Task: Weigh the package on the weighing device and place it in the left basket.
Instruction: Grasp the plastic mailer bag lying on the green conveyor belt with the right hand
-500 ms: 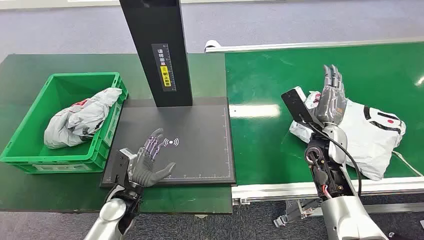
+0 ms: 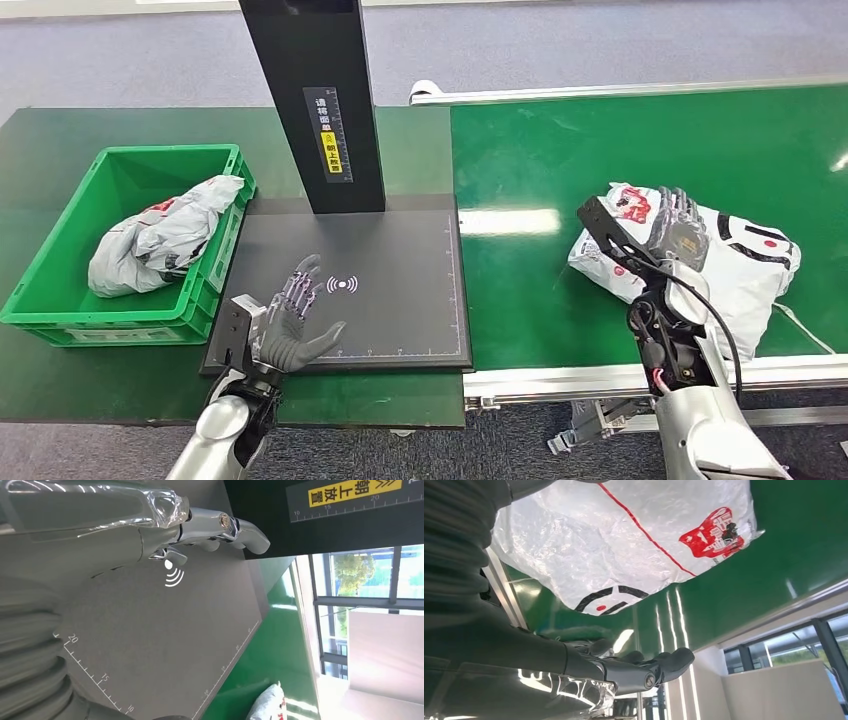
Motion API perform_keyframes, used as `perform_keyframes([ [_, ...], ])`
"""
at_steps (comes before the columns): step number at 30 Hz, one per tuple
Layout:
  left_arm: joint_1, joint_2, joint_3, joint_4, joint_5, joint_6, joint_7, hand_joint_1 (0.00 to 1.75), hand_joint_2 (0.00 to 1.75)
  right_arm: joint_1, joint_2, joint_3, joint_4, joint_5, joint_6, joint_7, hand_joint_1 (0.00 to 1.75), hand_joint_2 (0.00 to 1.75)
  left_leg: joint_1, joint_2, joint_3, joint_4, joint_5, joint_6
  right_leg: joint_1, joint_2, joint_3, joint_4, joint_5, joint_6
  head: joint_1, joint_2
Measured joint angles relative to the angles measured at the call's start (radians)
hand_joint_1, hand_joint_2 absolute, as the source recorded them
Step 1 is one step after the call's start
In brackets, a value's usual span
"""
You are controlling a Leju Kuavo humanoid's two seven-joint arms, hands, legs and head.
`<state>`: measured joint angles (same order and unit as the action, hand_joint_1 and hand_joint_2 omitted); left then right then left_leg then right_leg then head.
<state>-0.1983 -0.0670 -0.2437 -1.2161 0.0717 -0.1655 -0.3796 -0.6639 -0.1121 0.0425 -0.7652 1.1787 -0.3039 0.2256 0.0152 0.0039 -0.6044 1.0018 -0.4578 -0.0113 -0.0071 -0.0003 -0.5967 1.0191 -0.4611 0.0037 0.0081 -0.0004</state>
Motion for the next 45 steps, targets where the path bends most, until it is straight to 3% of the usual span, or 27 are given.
perform_keyframes([
  [13,-0.012,-0.006,0.005,0.007,-0.015,-0.015,0.009,0.0,1.75,-0.071,0.004,-0.011,0.168,0.006,0.244,-0.066,0.0,1.75,0.0,-0.001,0.0,0.0,0.0,0.0,0.0,0.0,0.0,0.0,0.0,0.0,0.0,0.0],
  [45,-0.026,-0.017,0.026,0.016,-0.008,-0.011,0.008,0.0,1.75,-0.11,0.018,0.005,0.3,-0.004,0.305,-0.049,0.0,1.75,0.0,0.0,0.0,0.0,0.0,0.0,0.0,0.0,0.0,0.0,0.0,0.0,0.0,0.0],
])
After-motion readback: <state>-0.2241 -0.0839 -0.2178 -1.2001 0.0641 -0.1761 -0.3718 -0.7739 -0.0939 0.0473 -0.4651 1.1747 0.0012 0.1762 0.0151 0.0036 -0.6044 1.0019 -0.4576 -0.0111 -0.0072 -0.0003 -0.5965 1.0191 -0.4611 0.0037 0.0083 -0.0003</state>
